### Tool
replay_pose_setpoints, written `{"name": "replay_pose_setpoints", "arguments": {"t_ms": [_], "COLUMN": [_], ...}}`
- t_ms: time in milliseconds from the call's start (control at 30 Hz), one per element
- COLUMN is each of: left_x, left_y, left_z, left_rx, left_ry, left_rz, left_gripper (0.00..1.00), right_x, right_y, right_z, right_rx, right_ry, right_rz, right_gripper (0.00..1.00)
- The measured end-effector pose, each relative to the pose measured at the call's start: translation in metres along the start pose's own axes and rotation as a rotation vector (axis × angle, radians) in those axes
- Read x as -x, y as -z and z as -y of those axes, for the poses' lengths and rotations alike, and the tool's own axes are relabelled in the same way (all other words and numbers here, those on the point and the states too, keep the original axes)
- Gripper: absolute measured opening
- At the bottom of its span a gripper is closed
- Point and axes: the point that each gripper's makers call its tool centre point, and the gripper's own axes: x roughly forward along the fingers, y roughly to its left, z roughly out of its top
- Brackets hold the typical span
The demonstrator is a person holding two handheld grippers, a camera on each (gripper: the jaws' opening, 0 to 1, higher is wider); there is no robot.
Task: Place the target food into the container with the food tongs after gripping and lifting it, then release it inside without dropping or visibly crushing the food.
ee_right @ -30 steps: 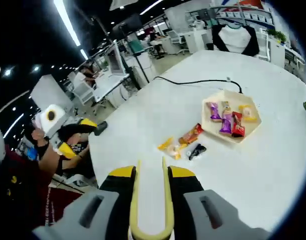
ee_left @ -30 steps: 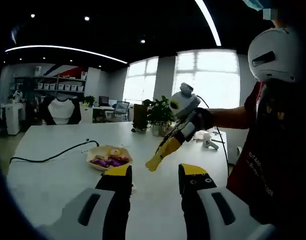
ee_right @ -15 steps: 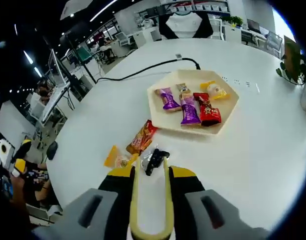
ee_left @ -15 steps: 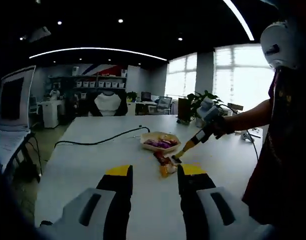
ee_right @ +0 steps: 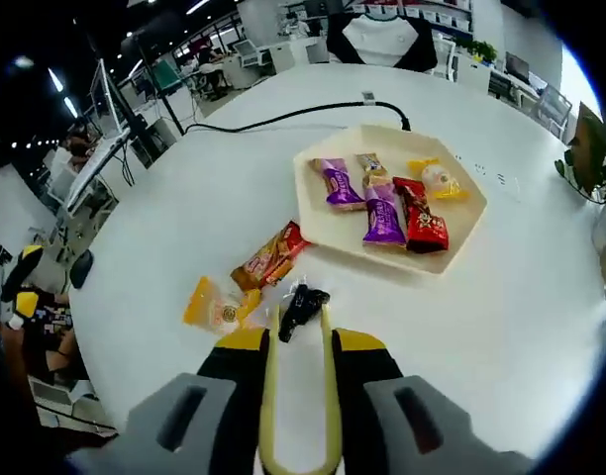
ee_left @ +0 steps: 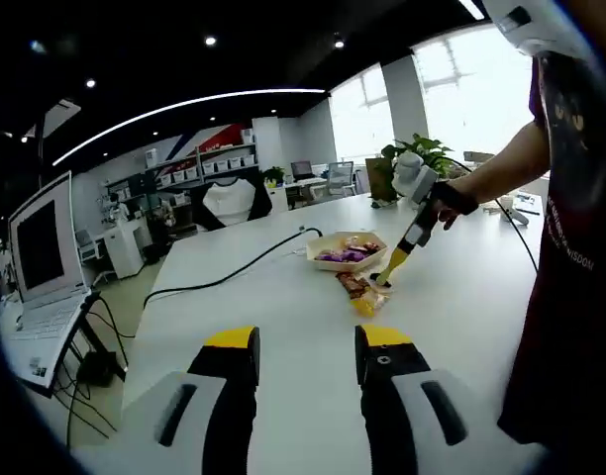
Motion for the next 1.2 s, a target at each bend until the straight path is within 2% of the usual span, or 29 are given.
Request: {"name": "replay_pose_setpoints", "arguments": {"t_ms": [33, 167, 333, 400, 433, 600, 633, 667, 700, 800, 833, 867, 900, 933, 1067, 1100, 1133, 1167, 1200], "left_x": [0.001, 0.003, 0.003, 0.002, 0.001, -0.002, -0.002, -0.002, -0.002, -0.002, -0.003, -0.004, -0.004, -0.004, -0.005, -0.004, -0.004, -0.003, -0.003], "left_y": [0.002, 0.005, 0.006, 0.006, 0.006, 0.007, 0.007, 0.008, 0.008, 0.009, 0.010, 0.012, 0.013, 0.014, 0.017, 0.018, 0.020, 0.021, 0.022], "left_z": [0.001, 0.001, 0.006, 0.009, 0.009, 0.015, 0.015, 0.016, 0.017, 0.019, 0.020, 0.020, 0.021, 0.022, 0.025, 0.025, 0.025, 0.025, 0.026], "left_rx": [0.003, 0.024, 0.056, 0.057, 0.057, 0.060, 0.060, 0.061, 0.060, 0.065, 0.066, 0.063, 0.060, 0.061, 0.073, 0.075, 0.080, 0.086, 0.096], "left_ry": [0.001, -0.002, 0.012, 0.018, 0.021, 0.037, 0.039, 0.041, 0.044, 0.052, 0.056, 0.058, 0.058, 0.059, 0.067, 0.067, 0.067, 0.068, 0.071], "left_rz": [-0.002, -0.001, 0.013, 0.011, 0.012, 0.010, 0.009, 0.007, 0.005, 0.002, 0.000, -0.006, -0.011, -0.012, -0.013, -0.016, -0.017, -0.016, -0.014], "left_gripper": [0.41, 0.40, 0.40, 0.40, 0.40, 0.39, 0.39, 0.39, 0.39, 0.39, 0.39, 0.39, 0.39, 0.39, 0.39, 0.39, 0.39, 0.39, 0.39], "right_x": [0.001, 0.004, 0.012, 0.018, 0.020, 0.027, 0.029, 0.030, 0.031, 0.029, 0.025, 0.024, 0.022, 0.020, 0.008, 0.004, 0.003, 0.004, 0.001], "right_y": [0.004, 0.005, 0.011, 0.009, 0.012, 0.014, 0.016, 0.014, 0.010, 0.015, 0.008, 0.002, 0.001, -0.001, 0.010, -0.005, -0.007, -0.003, -0.009], "right_z": [-0.001, 0.003, 0.009, 0.019, 0.018, 0.020, 0.019, 0.019, 0.019, 0.024, 0.027, 0.026, 0.025, 0.024, 0.023, 0.023, 0.021, 0.021, 0.022], "right_rx": [0.013, 0.172, 0.200, 0.321, 0.334, 0.269, 0.221, 0.180, 0.180, 0.119, 0.082, 0.113, 0.141, 0.150, 0.190, 0.179, 0.174, 0.155, 0.182], "right_ry": [-0.002, 0.009, 0.028, 0.091, 0.087, 0.044, 0.035, 0.031, 0.014, -0.025, -0.011, -0.009, -0.011, -0.008, -0.023, -0.015, -0.025, -0.032, -0.030], "right_rz": [-0.019, -0.023, -0.030, -0.026, -0.034, -0.041, -0.068, -0.065, -0.060, -0.183, -0.187, -0.171, -0.212, -0.221, -0.400, -0.358, -0.371, -0.425, -0.433], "right_gripper": [0.19, 0.18, 0.17, 0.17, 0.17, 0.18, 0.19, 0.20, 0.21, 0.22, 0.22, 0.22, 0.22, 0.22, 0.22, 0.22, 0.22, 0.22, 0.21]}}
